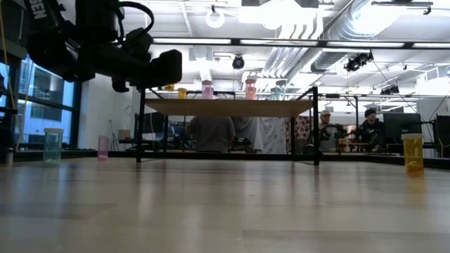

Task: Pick and place medicine bottles onto shelf by color
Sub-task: Put the bottom orange pill bottle on the shelf aligned with the other orange pill bottle

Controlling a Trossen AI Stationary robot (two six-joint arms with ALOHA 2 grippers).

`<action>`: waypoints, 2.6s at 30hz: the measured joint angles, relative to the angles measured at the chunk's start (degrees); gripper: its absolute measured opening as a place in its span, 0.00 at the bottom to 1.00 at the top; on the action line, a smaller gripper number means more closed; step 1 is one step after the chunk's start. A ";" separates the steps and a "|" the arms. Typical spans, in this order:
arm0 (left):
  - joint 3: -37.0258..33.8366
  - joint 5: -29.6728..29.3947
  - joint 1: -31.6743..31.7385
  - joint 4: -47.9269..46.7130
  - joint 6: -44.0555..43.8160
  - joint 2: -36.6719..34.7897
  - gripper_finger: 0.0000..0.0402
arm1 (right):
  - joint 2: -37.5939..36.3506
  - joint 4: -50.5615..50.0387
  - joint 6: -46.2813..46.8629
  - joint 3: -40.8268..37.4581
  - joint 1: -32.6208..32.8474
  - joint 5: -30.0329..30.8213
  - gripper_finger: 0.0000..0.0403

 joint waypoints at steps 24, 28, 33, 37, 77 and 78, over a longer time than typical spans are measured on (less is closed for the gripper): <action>0.00 2.67 3.42 -2.83 -3.76 0.00 0.23 | 0.02 0.04 0.00 0.00 0.00 0.00 0.45; 0.00 2.75 3.67 -2.85 -3.89 0.00 0.23 | 0.02 0.04 0.00 0.00 -0.02 0.00 0.45; 0.00 2.46 3.67 -2.85 -4.41 0.00 0.26 | 0.02 0.04 0.00 0.00 0.00 0.00 0.45; 0.00 2.30 3.70 -2.87 -4.81 0.00 0.28 | 0.02 0.04 0.00 0.00 -0.02 0.00 0.45; 0.00 1.87 1.54 -2.32 -1.16 0.00 0.34 | 0.02 0.02 0.20 0.00 0.00 0.00 0.45; 0.00 1.87 1.53 -2.32 -1.16 0.00 0.34 | 0.02 0.02 0.20 0.00 0.00 0.00 0.45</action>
